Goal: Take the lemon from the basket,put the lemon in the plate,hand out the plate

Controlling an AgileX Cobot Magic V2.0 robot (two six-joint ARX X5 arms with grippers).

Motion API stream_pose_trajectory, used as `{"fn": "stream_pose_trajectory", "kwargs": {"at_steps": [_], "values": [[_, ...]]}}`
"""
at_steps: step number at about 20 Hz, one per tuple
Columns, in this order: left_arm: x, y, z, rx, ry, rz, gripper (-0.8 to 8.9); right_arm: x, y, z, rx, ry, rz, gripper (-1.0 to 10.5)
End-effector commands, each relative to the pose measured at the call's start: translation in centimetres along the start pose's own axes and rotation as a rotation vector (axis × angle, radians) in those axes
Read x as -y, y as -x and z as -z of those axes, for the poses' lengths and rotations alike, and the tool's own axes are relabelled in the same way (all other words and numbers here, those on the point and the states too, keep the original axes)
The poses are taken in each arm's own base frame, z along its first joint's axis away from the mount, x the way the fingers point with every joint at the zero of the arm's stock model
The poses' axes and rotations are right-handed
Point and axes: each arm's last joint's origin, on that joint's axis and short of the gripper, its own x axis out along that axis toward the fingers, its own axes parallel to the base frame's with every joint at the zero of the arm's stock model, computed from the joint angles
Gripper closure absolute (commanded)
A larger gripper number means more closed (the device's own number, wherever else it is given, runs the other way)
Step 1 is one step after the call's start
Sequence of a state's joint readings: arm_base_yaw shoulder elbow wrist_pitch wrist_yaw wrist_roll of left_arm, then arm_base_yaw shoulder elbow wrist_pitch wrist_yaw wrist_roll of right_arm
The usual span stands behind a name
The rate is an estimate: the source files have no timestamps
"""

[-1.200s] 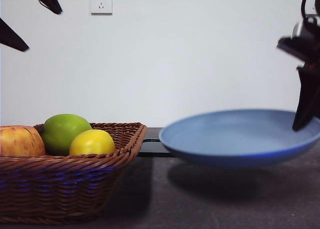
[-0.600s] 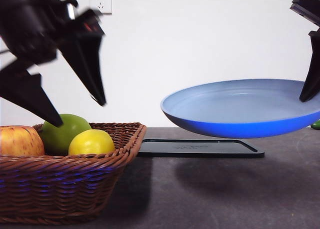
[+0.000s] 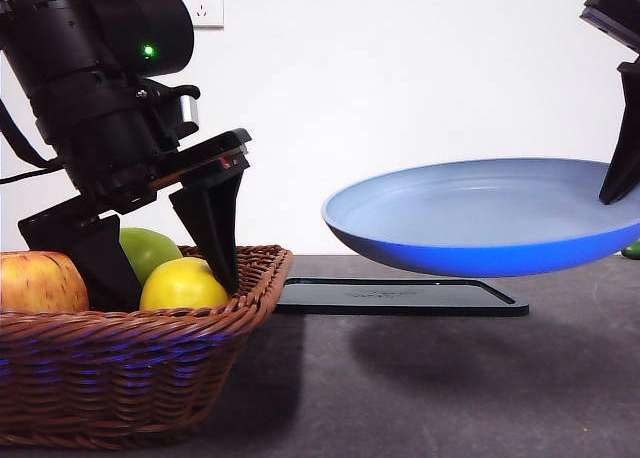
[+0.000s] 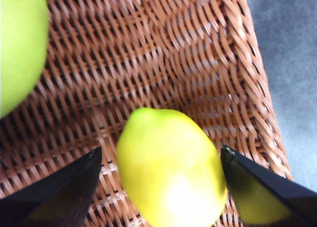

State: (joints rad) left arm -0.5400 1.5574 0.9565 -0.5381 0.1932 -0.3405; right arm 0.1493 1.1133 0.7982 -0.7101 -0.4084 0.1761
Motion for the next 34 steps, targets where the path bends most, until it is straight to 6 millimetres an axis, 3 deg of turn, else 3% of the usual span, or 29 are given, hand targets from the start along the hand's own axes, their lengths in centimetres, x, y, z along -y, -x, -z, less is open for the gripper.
{"fn": "stream_pose_trajectory", "kwargs": {"at_steps": [1, 4, 7, 10, 13, 15, 18, 23, 32, 34], "values": [[0.3, -0.2, -0.2, -0.008, -0.021, -0.002, 5.22, -0.1, 0.1, -0.3, 0.011, 0.0, -0.007, 9.4], [0.3, -0.2, -0.1, -0.017, -0.039, -0.007, 6.25, -0.1, 0.1, -0.3, 0.011, 0.0, -0.007, 9.4], [0.2, 0.7, -0.4, 0.003, -0.038, -0.002, 6.25, -0.1, 0.1, -0.4, 0.013, -0.001, 0.005, 9.4], [1.4, 4.6, -1.5, 0.113, -0.072, 0.039, 6.25, 0.2, 0.1, -0.4, 0.031, -0.005, 0.103, 9.4], [4.3, 9.4, -2.6, 0.231, -0.172, 0.314, 6.25, 0.3, -0.1, -0.5, 0.027, -0.03, 0.115, 9.4], [6.8, 10.2, -2.7, 0.271, -0.257, 0.405, 6.25, 0.0, -0.4, -0.4, 0.012, -0.059, 0.092, 9.4], [10.2, 8.5, -1.4, 0.256, -0.344, 0.376, 6.25, -0.6, -0.5, -0.2, -0.024, -0.066, -0.039, 9.4], [13.3, 5.9, 0.4, 0.217, -0.419, 0.287, 6.23, -1.2, -0.7, 0.1, -0.075, -0.066, -0.127, 9.4], [13.8, 5.6, 1.4, 0.18, -0.438, 0.252, 6.2, -2.0, -0.8, 0.5, -0.13, -0.064, -0.218, 9.4], [13.7, 5.6, 1.5, 0.163, -0.437, 0.243, 5.73, -2.1, -0.8, 0.6, -0.137, -0.061, -0.239, 9.4]]}}
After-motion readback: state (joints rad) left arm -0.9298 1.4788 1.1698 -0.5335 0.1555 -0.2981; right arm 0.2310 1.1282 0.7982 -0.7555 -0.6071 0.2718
